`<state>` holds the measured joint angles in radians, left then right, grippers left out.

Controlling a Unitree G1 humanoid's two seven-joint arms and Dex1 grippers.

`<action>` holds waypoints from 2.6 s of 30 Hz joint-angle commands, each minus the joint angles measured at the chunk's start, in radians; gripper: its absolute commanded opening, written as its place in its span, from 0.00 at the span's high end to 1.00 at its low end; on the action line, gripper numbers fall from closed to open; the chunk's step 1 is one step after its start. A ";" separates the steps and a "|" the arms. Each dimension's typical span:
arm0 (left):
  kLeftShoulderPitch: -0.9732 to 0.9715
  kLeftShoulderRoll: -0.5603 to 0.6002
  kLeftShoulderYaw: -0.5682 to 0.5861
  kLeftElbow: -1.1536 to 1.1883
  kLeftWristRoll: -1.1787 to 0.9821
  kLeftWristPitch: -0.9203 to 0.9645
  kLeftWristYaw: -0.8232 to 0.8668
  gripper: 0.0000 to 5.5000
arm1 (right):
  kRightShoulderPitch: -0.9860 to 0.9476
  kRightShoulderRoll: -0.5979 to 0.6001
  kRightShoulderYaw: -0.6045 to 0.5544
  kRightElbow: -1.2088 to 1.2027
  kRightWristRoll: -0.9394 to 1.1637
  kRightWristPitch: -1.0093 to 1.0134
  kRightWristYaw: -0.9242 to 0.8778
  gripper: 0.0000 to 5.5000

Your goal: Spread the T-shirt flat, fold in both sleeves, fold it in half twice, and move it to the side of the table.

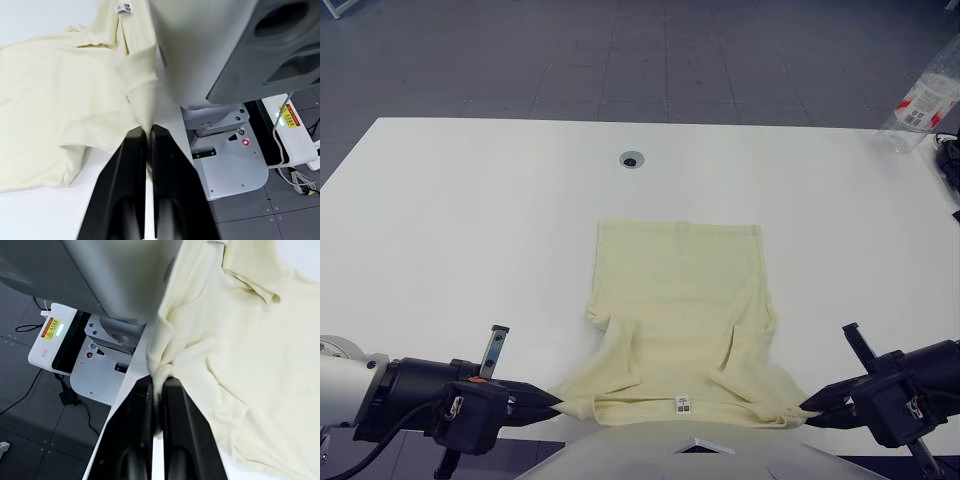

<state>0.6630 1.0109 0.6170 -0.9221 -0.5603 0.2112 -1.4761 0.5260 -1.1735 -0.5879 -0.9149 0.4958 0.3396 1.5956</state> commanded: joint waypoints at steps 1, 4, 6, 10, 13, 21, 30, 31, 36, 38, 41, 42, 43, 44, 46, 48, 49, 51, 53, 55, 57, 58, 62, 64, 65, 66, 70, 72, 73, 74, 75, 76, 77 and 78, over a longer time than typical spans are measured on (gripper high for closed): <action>-0.003 0.003 0.021 0.002 0.004 0.016 0.011 1.00 | -0.048 -0.020 0.009 0.047 -0.006 -0.005 -0.019 0.99; -0.087 0.024 -0.032 0.070 0.029 0.041 0.080 1.00 | -0.139 -0.050 0.063 0.133 -0.011 -0.007 -0.054 0.99; -0.161 0.041 -0.100 0.130 0.049 0.061 0.125 1.00 | -0.242 -0.080 0.133 0.209 0.000 -0.001 -0.083 0.99; -0.338 0.052 -0.239 0.230 0.082 0.096 0.220 1.00 | -0.448 -0.110 0.291 0.361 -0.005 0.006 -0.109 0.99; -0.495 0.042 -0.367 0.311 0.124 0.132 0.285 1.00 | -0.604 -0.098 0.413 0.482 -0.023 0.015 -0.105 0.99; -0.809 -0.011 -0.606 0.455 0.120 0.174 0.266 1.00 | -0.826 -0.027 0.636 0.696 -0.099 0.027 -0.073 0.99; -0.665 0.099 -0.222 0.194 -0.118 0.216 0.081 1.00 | -0.699 -0.082 0.443 0.533 -0.019 -0.005 -0.032 0.99; -0.627 0.106 -0.144 0.156 -0.127 0.222 0.053 1.00 | -0.653 -0.087 0.387 0.491 -0.009 -0.005 -0.023 0.99; -0.448 0.090 0.076 0.035 -0.088 0.194 -0.066 1.00 | -0.437 -0.062 0.173 0.313 -0.013 0.000 0.002 0.99; -0.364 0.070 0.113 -0.004 -0.003 0.140 -0.101 1.00 | -0.371 -0.047 0.133 0.253 -0.023 -0.003 -0.001 0.99; -0.191 0.018 0.143 -0.054 0.185 0.002 -0.133 1.00 | -0.307 -0.033 0.116 0.190 -0.036 -0.011 -0.018 0.99; -0.138 0.000 0.145 -0.065 0.224 -0.036 -0.135 1.00 | -0.295 -0.031 0.115 0.178 -0.040 -0.013 -0.023 0.99; -0.083 -0.022 0.149 -0.085 0.240 -0.063 -0.136 1.00 | -0.285 -0.031 0.120 0.172 -0.051 -0.021 -0.028 0.99; -0.041 -0.037 0.150 -0.097 0.248 -0.090 -0.136 1.00 | -0.272 -0.030 0.119 0.163 -0.059 -0.023 -0.034 0.99; 0.027 -0.060 0.134 -0.108 0.271 -0.129 -0.135 1.00 | -0.255 -0.029 0.117 0.149 -0.064 -0.022 -0.047 0.99; 0.080 -0.078 0.116 -0.093 0.329 -0.184 -0.132 1.00 | -0.243 -0.030 0.120 0.140 -0.068 -0.025 -0.060 0.99; 0.106 -0.096 0.123 -0.094 0.352 -0.211 -0.127 1.00 | -0.235 -0.031 0.124 0.138 -0.074 -0.028 -0.065 0.99; 0.195 -0.144 0.154 -0.116 0.310 -0.281 -0.120 1.00 | -0.227 -0.037 0.131 0.144 -0.082 -0.040 -0.066 0.99; 0.281 -0.164 0.164 -0.125 0.231 -0.336 -0.113 1.00 | -0.204 -0.035 0.125 0.145 -0.096 -0.049 -0.065 0.99; 0.319 -0.147 0.160 -0.125 0.171 -0.343 -0.097 1.00 | -0.186 -0.028 0.118 0.137 -0.104 -0.046 -0.074 0.99; 0.352 -0.138 0.146 -0.125 0.178 -0.344 -0.086 1.00 | -0.183 -0.028 0.122 0.131 -0.105 -0.045 -0.087 0.99; 0.366 -0.142 0.133 -0.125 0.210 -0.349 -0.084 1.00 | -0.188 -0.031 0.130 0.131 -0.104 -0.048 -0.092 0.99; 0.402 -0.141 0.111 -0.125 0.237 -0.365 -0.054 1.00 | -0.198 -0.038 0.146 0.126 -0.100 -0.051 -0.102 0.99; 0.394 -0.135 0.114 -0.125 0.245 -0.348 -0.037 1.00 | -0.200 -0.041 0.147 0.124 -0.098 -0.051 -0.107 0.99; 0.385 -0.132 0.112 -0.124 0.256 -0.333 -0.030 1.00 | -0.201 -0.041 0.148 0.123 -0.098 -0.051 -0.109 0.99; 0.374 -0.130 0.107 -0.121 0.266 -0.320 -0.024 1.00 | -0.200 -0.041 0.147 0.121 -0.098 -0.050 -0.111 0.99; 0.258 -0.085 0.071 -0.080 0.245 -0.230 0.052 1.00 | -0.203 -0.044 0.152 0.115 -0.093 -0.050 -0.115 0.99; 0.165 -0.053 0.049 -0.061 0.185 -0.164 0.107 1.00 | -0.217 -0.048 0.157 0.116 -0.087 -0.049 -0.118 0.99; 0.106 -0.035 0.032 -0.059 0.135 -0.112 0.154 1.00 | -0.227 -0.051 0.159 0.122 -0.084 -0.050 -0.121 0.99; 0.055 -0.021 0.013 -0.058 0.096 -0.072 0.193 1.00 | -0.236 -0.053 0.160 0.128 -0.081 -0.050 -0.124 0.99; -0.006 -0.001 -0.009 -0.059 0.030 -0.015 0.244 1.00 | -0.244 -0.054 0.158 0.138 -0.079 -0.049 -0.126 0.99; -0.053 0.018 -0.025 -0.063 -0.023 0.031 0.285 1.00 | -0.254 -0.057 0.158 0.152 -0.080 -0.052 -0.126 0.99; -0.076 0.030 -0.026 -0.075 -0.069 0.061 0.302 1.00 | -0.264 -0.060 0.160 0.166 -0.082 -0.057 -0.125 0.99; -0.076 0.042 -0.005 -0.097 -0.134 0.082 0.298 1.00 | -0.276 -0.063 0.161 0.181 -0.083 -0.063 -0.123 0.99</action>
<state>0.6049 1.0177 0.5968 -0.9870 -0.5969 0.2421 -1.1897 0.2785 -1.2142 -0.4250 -0.7599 0.4175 0.2907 1.4743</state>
